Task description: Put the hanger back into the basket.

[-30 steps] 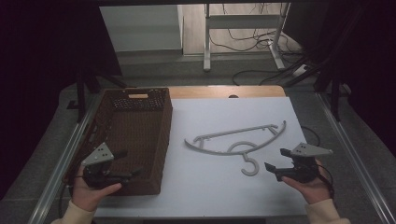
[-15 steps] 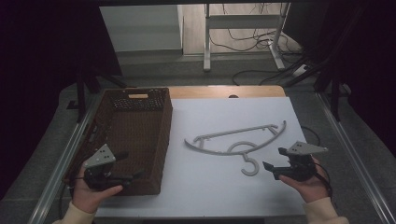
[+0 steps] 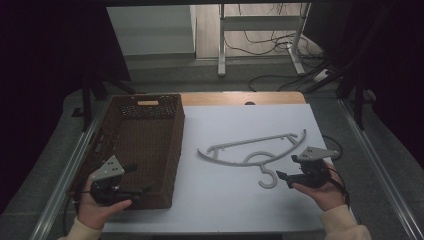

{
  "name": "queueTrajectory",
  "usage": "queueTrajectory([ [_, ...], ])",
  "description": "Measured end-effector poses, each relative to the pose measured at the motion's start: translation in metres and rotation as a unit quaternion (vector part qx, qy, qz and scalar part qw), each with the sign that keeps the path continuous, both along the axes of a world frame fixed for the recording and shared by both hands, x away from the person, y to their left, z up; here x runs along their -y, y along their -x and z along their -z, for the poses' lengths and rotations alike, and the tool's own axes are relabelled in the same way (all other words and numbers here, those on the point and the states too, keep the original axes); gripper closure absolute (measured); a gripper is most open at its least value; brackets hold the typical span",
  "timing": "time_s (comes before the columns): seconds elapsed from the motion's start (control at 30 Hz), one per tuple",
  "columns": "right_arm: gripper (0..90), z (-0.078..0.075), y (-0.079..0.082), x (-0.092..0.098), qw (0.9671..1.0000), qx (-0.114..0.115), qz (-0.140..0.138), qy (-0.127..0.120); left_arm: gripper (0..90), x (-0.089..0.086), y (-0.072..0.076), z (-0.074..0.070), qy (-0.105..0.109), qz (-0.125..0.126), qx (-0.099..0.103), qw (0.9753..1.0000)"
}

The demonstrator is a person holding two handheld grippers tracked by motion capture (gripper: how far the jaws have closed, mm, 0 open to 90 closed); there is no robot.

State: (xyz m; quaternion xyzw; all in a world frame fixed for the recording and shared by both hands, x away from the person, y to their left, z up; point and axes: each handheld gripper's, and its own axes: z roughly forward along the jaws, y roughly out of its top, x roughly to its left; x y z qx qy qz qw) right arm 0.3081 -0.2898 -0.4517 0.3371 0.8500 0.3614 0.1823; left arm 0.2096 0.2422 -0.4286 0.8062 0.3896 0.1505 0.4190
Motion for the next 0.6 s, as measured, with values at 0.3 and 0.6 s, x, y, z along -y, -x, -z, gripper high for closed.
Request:
queueTrajectory([
  [0.3, 22.9, 0.002, -0.018, -0.011, 0.9997, -0.009, -0.003, 0.021, 17.2, 0.002, 0.000, -0.002, -0.001, 0.003, 0.003, 1.0000],
  [0.6, 22.8, 0.005, -0.044, -0.021, 0.9992, -0.024, -0.001, 0.031, 17.4, 0.001, -0.001, -0.001, 0.002, 0.002, 0.001, 1.0000],
])
